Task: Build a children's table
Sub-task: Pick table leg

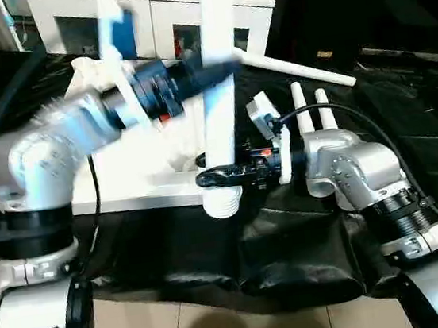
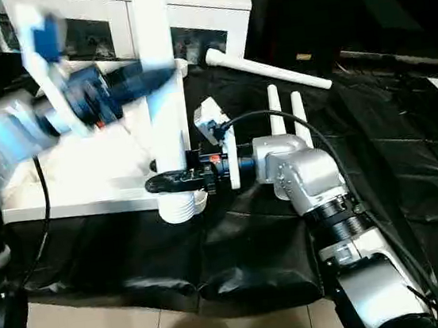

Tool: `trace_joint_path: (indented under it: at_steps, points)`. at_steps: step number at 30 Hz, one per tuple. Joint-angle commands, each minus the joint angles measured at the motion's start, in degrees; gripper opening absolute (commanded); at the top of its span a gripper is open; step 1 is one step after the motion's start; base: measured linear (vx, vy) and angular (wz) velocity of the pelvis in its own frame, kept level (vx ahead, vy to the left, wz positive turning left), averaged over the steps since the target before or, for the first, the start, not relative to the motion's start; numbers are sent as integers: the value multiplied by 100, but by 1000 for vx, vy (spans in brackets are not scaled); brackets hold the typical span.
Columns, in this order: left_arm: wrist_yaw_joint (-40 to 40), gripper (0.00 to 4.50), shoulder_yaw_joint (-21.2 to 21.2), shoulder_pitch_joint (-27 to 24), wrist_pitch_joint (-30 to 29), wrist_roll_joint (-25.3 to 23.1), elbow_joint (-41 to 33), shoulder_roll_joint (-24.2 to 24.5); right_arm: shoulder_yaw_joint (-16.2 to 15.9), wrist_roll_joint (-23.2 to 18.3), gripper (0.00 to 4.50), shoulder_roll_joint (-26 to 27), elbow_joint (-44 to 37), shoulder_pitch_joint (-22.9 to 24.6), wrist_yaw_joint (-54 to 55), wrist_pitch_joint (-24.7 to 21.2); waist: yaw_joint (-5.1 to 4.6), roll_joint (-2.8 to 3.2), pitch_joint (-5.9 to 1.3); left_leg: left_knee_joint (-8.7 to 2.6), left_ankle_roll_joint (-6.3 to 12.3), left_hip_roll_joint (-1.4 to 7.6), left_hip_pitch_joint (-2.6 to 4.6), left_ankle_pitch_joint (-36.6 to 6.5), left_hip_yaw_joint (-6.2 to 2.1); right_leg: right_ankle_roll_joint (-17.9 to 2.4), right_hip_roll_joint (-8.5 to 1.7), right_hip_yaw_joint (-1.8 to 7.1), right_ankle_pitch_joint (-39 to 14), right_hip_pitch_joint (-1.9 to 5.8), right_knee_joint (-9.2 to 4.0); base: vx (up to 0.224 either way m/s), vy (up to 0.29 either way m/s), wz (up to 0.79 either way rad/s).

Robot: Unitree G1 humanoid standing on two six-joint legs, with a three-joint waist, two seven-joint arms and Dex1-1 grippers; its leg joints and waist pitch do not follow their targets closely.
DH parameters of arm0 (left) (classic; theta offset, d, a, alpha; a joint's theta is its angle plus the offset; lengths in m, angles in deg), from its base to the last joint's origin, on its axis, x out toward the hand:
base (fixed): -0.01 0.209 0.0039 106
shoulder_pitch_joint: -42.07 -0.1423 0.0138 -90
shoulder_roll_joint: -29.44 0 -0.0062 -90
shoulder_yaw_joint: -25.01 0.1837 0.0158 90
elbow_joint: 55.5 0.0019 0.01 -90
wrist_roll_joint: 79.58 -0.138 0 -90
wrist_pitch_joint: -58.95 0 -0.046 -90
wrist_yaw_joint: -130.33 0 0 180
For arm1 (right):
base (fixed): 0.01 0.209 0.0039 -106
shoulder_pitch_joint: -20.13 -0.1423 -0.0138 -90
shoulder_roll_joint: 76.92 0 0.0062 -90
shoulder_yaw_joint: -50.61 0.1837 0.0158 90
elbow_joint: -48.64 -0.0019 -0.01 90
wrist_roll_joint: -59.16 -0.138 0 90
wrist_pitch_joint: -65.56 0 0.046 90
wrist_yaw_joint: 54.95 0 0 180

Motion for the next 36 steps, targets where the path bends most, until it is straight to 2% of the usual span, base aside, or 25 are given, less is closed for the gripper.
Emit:
trace_joint_path:
  at_steps: [1, 4, 6, 9, 10, 11, 14, 16, 19, 20, 21, 22, 23, 24, 25, 26, 27, 28, 29, 31, 33, 34, 36]
  points:
    - [-173, 294, -67, 144, 111, -87, 91, -68, 79, -1, 188, -21, 15, 26, 52, -9, 5, 174, -444, -371, -282, 86, 78, -912, -16, -1112, -399, 257, -275, 358, -364, 0, 0, 0]
    - [-467, 295, -610, 287, 278, 211, 328, -280, 201, -65, 188, 59, 17, 45, 165, 21, 12, 172, -442, -372, -291, 85, 73, -971, -23, -1071, -410, 255, -392, 366, -378, 0, 0, 0]
    - [-530, 295, -695, 306, 272, 293, 343, -310, 224, -80, 187, 73, 15, 47, 188, 18, 11, 166, -443, -369, -310, 82, 76, -975, -21, -1082, -404, 253, -392, 357, -377, 0, 0, 0]
    - [-916, 295, -1197, 424, 393, 758, 494, -546, 374, -186, 187, 156, 2, 52, 311, 14, 10, 169, -451, -360, -298, 85, 68, -961, -22, -1139, -402, 255, -250, 360, -351, 0, 0, 0]
    - [-1181, 295, -1516, 506, 529, 1029, 622, -707, 488, -276, 187, 221, -6, 51, 391, 0, 21, 155, -450, -357, -292, 79, 66, -970, -21, -1165, -402, 251, -232, 364, -361, 0, 0, 0]
    - [-1181, 295, -1516, 506, 529, 1029, 622, -707, 488, -276, 187, 221, -6, 51, 391, 0, 27, 153, -451, -355, -274, 74, 65, -972, -20, -1177, -403, 250, -227, 368, -365, 0, 0, 0]
    - [-1800, 295, -2302, 647, 919, 1877, 910, -1046, 702, -464, 187, 360, -58, 79, 579, -24, 37, 141, -446, -349, -257, 65, 66, -1008, -12, -1181, -401, 256, -266, 359, -383, 0, 0, 0]
    - [-1945, 295, -2446, 618, 1018, 1907, 968, -1048, 735, -439, 187, 383, -64, 96, 693, 21, 37, 149, -448, -361, -256, 70, 68, -1049, -27, -1122, -390, 245, -347, 363, -377, 0, 0, 0]
    - [-2187, 295, -2493, 531, 1145, 1367, 1034, -987, 757, -283, 187, 394, -34, 121, 940, 153, 17, 159, -452, -374, -275, 83, 78, -933, -31, -931, -390, 248, -334, 361, -383, 0, 0, 0]
    - [-2496, 295, -1957, 366, 1320, 361, 1099, -814, 662, -6, 187, 395, 30, 169, 1171, 379, 22, 167, -451, -377, -279, 90, 89, -923, -32, -911, -391, 247, -336, 351, -384, 0, 0, 0]
    - [-2497, 295, -1956, 366, 1321, 359, 1100, -813, 662, -5, 187, 395, 30, 169, 1171, 379, 24, 175, -435, -402, -302, 119, 99, -984, -49, -753, -397, 249, -469, 329, -407, 0, 0, 0]
    - [-2727, 295, -1326, 166, 1584, -645, 1119, -612, 596, 272, 187, 432, 128, 200, 1490, 629, 29, 188, -432, -404, -329, 108, 116, -1076, -43, -660, -410, 256, -664, 334, -415, 0, 0, 0]
    - [-3178, 295, -582, -104, 1876, -1663, 1189, -411, 660, 560, 187, 564, 285, 215, 2110, 968, 14, 206, -426, -422, -380, 125, 107, -1099, -59, -504, -414, 260, -801, 324, -425, 0, 0, 0]
    - [-3451, 295, -153, -267, 2048, -2218, 1228, -296, 712, 721, 187, 652, 376, 223, 2497, 1167, 33, 205, -425, -447, -411, 149, 108, -1110, -85, -374, -440, 259, -914, 306, -443, 0, 0, 0]
    - [-3482, 295, -104, -286, 2068, -2283, 1232, -283, 717, 739, 187, 662, 386, 224, 2542, 1189, 4, 211, -419, -450, -505, 132, 120, -1195, -82, -248, -435, 264, -1113, 296, -444, 0, 0, 0]
    - [-3482, 295, -104, -286, 2068, -2283, 1232, -283, 717, 739, 187, 662, 386, 224, 2542, 1189, 1, 214, -435, -434, -518, 122, 140, -1194, -73, -297, -434, 261, -1090, 296, -439, 0, 0, 0]
    - [-3617, 295, 119, -438, 2412, -2598, 1326, -228, 811, 781, 187, 743, 418, 254, 2734, 1460, 9, 231, -462, -406, -509, 112, 133, -1048, -61, -478, -427, 269, -756, 306, -408, 0, 0, 0]
    - [-3373, 295, 278, -630, 2750, -2739, 1396, -138, 881, 830, 187, 766, 365, 313, 2911, 1610, 9, 207, -458, -415, -470, 105, 88, -931, -69, -540, -425, 262, -503, 325, -408, 0, 0, 0]
    - [-3030, 295, 377, -805, 3043, -2808, 1434, -67, 902, 865, 187, 745, 275, 390, 2985, 1704, -10, 192, -469, -408, -475, 99, 88, -901, -59, -619, -414, 260, -351, 337, -374, 0, 0, 0]
    - [-2693, 295, 651, -1126, 3377, -3119, 1489, 100, 1027, 834, 187, 747, 119, 523, 3179, 1658, -12, 202, -461, -406, -431, 89, 77, -796, -54, -692, -405, 266, -146, 338, -363, 0, 0, 0]
    - [-2560, 295, 679, -1343, 3313, -3075, 1403, 76, 1112, 836, 187, 765, 54, 604, 3330, 1646, -29, 225, -462, -410, -432, 96, 93, -803, -53, -747, -402, 267, -29, 338, -341, 0, 0, 0]
    - [-2701, 295, 603, -1618, 3261, -3088, 1343, -63, 1200, 925, 187, 810, 35, 739, 3609, 1721, -33, 244, -467, -403, -433, 92, 99, -837, -45, -803, -399, 270, 27, 336, -331, 0, 0, 0]
    - [-3247, 295, 388, -1756, 3165, -3112, 1494, -262, 1217, 1072, 187, 840, 76, 899, 3908, 1813, -43, 254, -452, -403, -450, 95, 103, -964, -34, -871, -394, 272, 19, 322, -348, 0, 0, 0]
